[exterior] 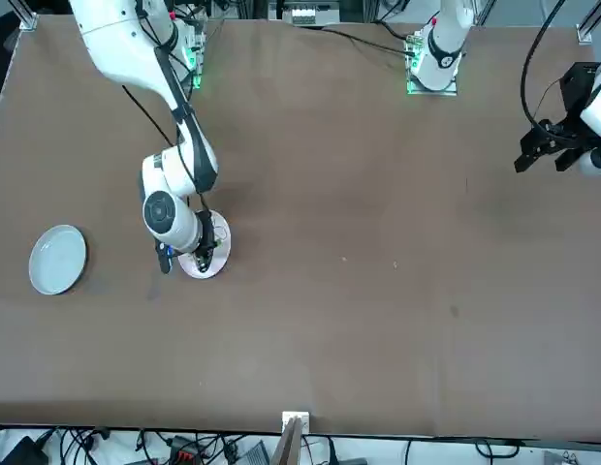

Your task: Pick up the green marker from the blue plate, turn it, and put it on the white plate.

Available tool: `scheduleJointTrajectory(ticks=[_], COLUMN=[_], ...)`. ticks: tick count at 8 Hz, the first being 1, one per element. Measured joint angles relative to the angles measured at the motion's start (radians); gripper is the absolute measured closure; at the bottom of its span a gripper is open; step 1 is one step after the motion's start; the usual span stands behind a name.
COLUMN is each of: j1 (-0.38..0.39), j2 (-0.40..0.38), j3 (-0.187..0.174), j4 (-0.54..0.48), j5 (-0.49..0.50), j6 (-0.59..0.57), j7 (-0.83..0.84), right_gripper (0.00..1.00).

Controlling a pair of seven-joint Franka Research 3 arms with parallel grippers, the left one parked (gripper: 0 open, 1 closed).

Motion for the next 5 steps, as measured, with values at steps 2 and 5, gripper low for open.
scheduleJointTrajectory(ticks=[2,5], j1=[0.000,0.000], j2=[0.018,0.017], j3=[-0.003,-0.006], j4=[0.000,0.000], j5=[0.000,0.000], j6=[0.000,0.000], j7=[0.001,0.017], right_gripper=[0.85,0.69])
